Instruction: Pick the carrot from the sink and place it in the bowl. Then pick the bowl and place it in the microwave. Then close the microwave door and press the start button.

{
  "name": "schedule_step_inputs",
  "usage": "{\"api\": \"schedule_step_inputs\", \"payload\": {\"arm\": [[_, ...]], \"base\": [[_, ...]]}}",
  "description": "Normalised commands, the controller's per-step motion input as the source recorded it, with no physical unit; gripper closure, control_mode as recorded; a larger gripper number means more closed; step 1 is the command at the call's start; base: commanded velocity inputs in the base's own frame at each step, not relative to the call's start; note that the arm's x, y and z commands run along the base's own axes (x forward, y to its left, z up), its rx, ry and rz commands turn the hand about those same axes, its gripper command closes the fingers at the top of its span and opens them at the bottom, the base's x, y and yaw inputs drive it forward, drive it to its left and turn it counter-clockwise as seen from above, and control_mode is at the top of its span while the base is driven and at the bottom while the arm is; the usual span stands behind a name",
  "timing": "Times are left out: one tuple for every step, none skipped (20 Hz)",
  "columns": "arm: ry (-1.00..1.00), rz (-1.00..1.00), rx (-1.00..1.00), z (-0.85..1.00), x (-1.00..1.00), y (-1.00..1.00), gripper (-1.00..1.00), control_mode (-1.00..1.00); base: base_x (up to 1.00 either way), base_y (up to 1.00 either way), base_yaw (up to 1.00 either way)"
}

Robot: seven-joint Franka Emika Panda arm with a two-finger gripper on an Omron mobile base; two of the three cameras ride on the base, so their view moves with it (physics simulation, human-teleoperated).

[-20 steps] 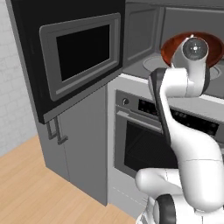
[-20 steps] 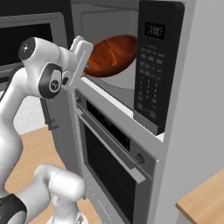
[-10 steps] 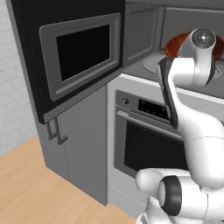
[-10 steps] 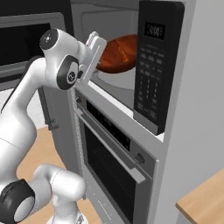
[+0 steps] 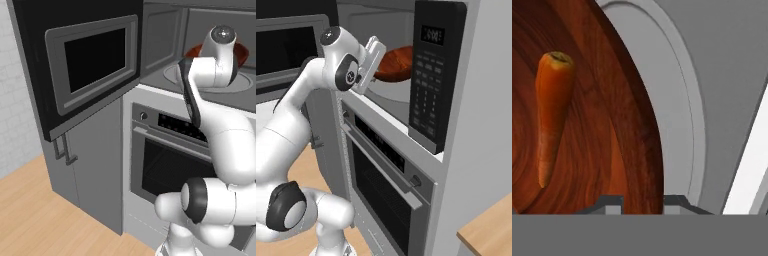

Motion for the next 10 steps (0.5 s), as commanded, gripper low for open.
{"api": "schedule_step_inputs", "payload": {"arm": [[0.17,0.00,0.00,-0.26,0.49,0.00,1.00,-1.00],[0.15,0.00,0.00,-0.32,0.41,0.00,1.00,-1.00],[0.12,0.00,0.00,-0.42,0.36,-0.01,1.00,-1.00],[0.04,0.00,0.00,-0.48,0.14,0.00,1.00,-1.00],[0.05,0.00,0.00,-0.56,0.14,0.00,1.00,-1.00],[0.00,0.00,0.00,-0.62,0.00,0.00,1.00,-1.00],[0.00,0.00,0.00,-0.65,0.00,0.00,1.00,-1.00],[0.00,0.00,0.00,-0.64,0.01,0.00,1.00,-1.00],[0.05,0.00,0.00,-0.58,0.16,0.00,1.00,-1.00],[0.03,0.00,0.00,-0.46,0.17,-0.06,1.00,-1.00]], "base": [[0.00,0.00,0.00],[0.00,0.00,0.00],[0.00,0.00,0.00],[0.00,0.00,0.00],[0.00,0.00,0.00],[0.00,0.00,0.00],[0.00,0.00,0.00],[0.00,0.00,0.00],[0.00,0.00,0.00],[0.00,0.00,0.00]]}}
